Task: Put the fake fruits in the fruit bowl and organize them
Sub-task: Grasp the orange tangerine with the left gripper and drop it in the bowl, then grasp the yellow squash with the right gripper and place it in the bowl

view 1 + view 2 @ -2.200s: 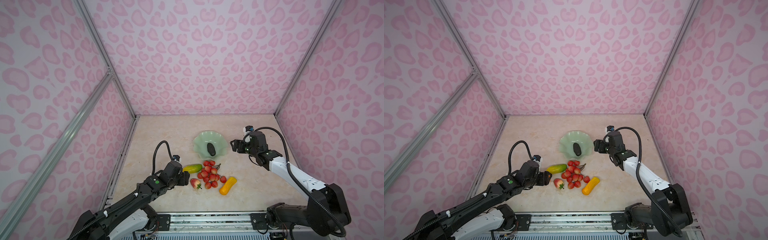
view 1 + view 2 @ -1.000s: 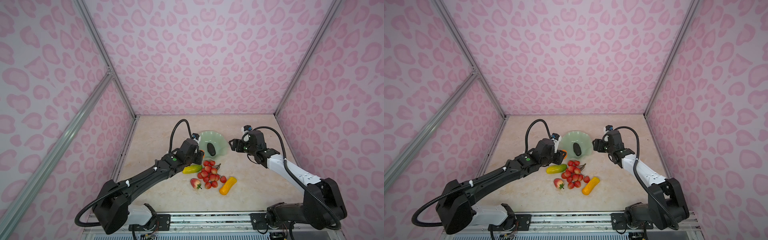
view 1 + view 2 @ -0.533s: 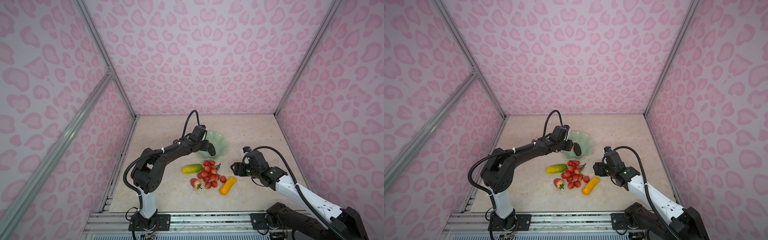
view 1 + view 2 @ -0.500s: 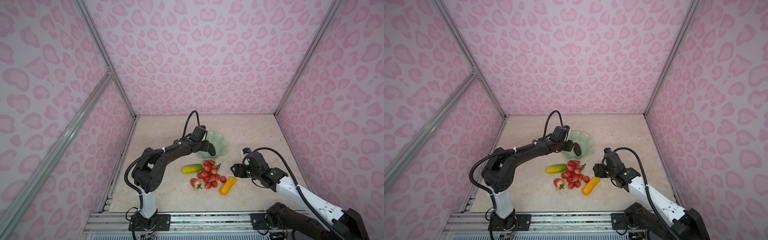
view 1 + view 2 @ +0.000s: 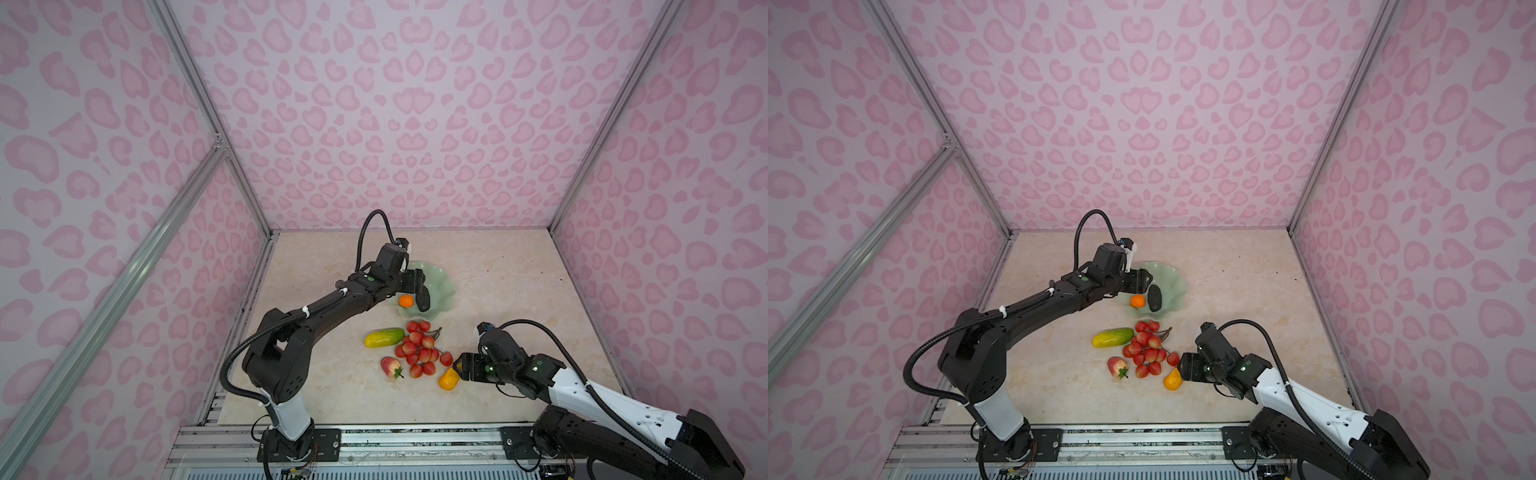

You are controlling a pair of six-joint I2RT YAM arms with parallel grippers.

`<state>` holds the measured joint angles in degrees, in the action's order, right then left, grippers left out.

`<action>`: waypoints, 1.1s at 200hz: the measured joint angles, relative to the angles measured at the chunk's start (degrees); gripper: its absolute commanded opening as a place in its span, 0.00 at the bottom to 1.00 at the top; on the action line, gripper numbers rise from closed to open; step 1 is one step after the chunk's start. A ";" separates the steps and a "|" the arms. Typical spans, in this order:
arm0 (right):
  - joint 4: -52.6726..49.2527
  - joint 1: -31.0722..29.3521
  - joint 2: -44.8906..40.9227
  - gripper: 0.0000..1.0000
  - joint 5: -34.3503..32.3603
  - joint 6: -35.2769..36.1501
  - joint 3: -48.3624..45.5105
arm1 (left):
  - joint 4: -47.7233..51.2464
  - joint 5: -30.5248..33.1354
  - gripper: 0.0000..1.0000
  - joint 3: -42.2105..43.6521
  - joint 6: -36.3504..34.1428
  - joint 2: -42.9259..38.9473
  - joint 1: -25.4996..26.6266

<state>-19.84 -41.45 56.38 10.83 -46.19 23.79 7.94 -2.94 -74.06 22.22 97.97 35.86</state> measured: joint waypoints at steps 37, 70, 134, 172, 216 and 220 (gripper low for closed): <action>5.81 -0.61 4.90 0.74 0.07 -3.48 0.13 | -3.63 4.92 0.78 7.80 0.00 -13.79 0.00; 9.42 -0.76 8.81 0.53 -1.20 -4.76 0.13 | -6.56 11.61 0.79 19.87 0.37 -27.10 0.04; 11.34 -0.66 12.17 0.19 -3.56 -3.58 3.21 | -4.63 20.35 0.83 41.46 4.28 -47.21 0.04; 6.12 -0.44 7.87 0.15 -12.96 5.95 12.72 | -3.26 20.72 0.84 47.74 5.84 -53.13 0.00; 5.68 3.34 16.48 0.13 -18.34 18.16 27.80 | -1.73 18.64 0.84 49.16 6.62 -53.31 0.00; 5.90 3.58 18.12 0.13 -18.32 18.99 29.22 | -1.66 18.32 0.84 49.27 6.67 -53.09 0.00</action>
<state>-13.93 -37.87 74.50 -7.49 -27.20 53.01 6.28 15.38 -24.80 28.88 44.88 35.86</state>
